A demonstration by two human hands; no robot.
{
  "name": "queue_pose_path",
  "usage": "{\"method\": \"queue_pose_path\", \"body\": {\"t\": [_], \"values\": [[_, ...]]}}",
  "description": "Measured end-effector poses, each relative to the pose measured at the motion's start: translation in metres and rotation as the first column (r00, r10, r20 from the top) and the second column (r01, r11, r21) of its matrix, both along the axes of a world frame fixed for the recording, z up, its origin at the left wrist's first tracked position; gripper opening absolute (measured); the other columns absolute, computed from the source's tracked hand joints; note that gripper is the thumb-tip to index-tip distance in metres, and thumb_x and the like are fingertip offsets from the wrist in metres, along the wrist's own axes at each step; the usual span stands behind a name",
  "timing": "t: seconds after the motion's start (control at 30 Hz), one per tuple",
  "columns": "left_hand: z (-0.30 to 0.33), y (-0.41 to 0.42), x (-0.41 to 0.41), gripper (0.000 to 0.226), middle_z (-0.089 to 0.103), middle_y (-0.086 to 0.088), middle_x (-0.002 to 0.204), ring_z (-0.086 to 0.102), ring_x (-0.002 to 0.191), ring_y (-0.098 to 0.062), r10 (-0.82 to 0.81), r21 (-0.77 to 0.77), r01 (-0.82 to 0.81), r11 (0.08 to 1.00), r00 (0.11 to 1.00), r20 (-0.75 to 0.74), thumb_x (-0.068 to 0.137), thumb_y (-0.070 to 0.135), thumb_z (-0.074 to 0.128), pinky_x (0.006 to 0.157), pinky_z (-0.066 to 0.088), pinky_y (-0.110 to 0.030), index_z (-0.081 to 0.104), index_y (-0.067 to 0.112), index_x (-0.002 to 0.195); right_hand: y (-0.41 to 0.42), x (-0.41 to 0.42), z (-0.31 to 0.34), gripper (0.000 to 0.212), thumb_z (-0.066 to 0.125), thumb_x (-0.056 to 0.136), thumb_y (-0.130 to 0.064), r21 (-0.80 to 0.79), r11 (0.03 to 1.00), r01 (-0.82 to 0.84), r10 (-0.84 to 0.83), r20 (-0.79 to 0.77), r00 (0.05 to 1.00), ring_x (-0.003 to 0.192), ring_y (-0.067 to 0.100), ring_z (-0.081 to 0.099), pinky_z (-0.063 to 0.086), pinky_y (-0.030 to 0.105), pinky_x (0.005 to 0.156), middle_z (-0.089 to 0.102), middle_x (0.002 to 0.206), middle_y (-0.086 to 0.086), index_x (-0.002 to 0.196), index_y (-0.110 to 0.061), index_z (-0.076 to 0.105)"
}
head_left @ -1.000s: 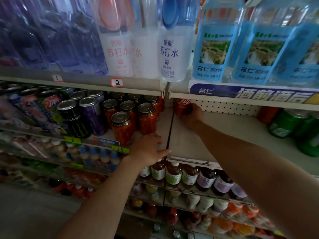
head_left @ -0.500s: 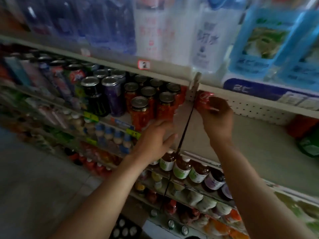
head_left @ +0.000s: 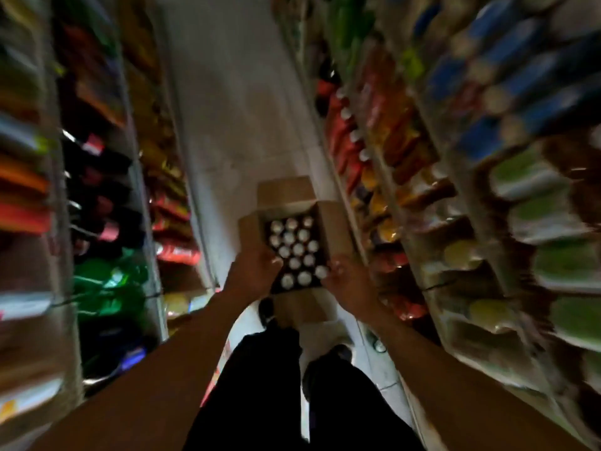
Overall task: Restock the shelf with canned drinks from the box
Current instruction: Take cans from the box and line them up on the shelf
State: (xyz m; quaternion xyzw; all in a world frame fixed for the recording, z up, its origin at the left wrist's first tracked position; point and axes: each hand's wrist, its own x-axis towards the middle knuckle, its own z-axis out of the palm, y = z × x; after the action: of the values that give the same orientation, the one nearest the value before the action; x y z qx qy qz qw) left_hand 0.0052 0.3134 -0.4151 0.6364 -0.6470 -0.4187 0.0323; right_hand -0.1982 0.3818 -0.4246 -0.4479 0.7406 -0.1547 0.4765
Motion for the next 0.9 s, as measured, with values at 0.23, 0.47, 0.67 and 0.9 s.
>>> {"method": "queue_pose_path", "body": {"t": [0.23,0.47,0.67,0.9], "values": [[-0.205,0.017,0.078,0.013,0.070,0.006,0.077,0.068,0.080,-0.016,0.075,0.189,-0.099,0.977,0.989,0.129,0.080,0.032,0.071,0.068,0.044,-0.024,0.061,0.024,0.082,-0.033,0.071,-0.260,0.053,0.076,0.081,-0.010,0.181,0.975,-0.131,0.138,-0.028,0.990,0.123,0.033,0.053,0.035,0.033,0.100,0.059,0.126,0.022,0.126,0.007,0.056],[-0.339,0.000,0.088,0.010,0.068,0.009,0.082,0.065,0.078,-0.008,0.094,0.210,-0.099,0.973,0.995,0.036,0.086,0.029,0.066,0.074,0.049,-0.022,0.064,0.023,0.093,-0.092,0.121,-0.451,0.091,0.076,0.075,-0.024,0.163,0.909,-0.384,0.414,-0.226,0.882,0.143,0.034,0.028,0.030,0.037,0.116,0.028,0.154,0.017,0.151,-0.017,0.027],[-0.381,0.000,0.097,0.019,0.068,0.007,0.087,0.062,0.081,-0.006,0.219,0.185,-0.212,0.960,0.975,-0.019,0.088,0.032,0.068,0.072,0.041,-0.011,0.067,0.019,0.101,-0.104,0.127,-0.507,0.063,0.072,0.069,-0.009,0.066,0.905,-0.420,0.423,-0.237,0.875,0.114,0.034,0.057,0.046,0.035,0.092,0.061,0.122,0.015,0.128,-0.012,0.052],[-0.339,-0.006,0.091,0.038,0.069,0.003,0.099,0.065,0.086,-0.009,0.273,0.180,-0.253,0.951,0.957,-0.096,0.082,0.029,0.076,0.069,0.041,-0.007,0.061,0.018,0.116,-0.089,0.089,-0.409,0.044,0.089,0.063,-0.032,-0.047,0.998,-0.044,0.041,-0.066,0.997,0.086,0.009,0.064,0.049,0.024,0.080,0.069,0.091,-0.008,0.100,-0.019,0.069]]}}
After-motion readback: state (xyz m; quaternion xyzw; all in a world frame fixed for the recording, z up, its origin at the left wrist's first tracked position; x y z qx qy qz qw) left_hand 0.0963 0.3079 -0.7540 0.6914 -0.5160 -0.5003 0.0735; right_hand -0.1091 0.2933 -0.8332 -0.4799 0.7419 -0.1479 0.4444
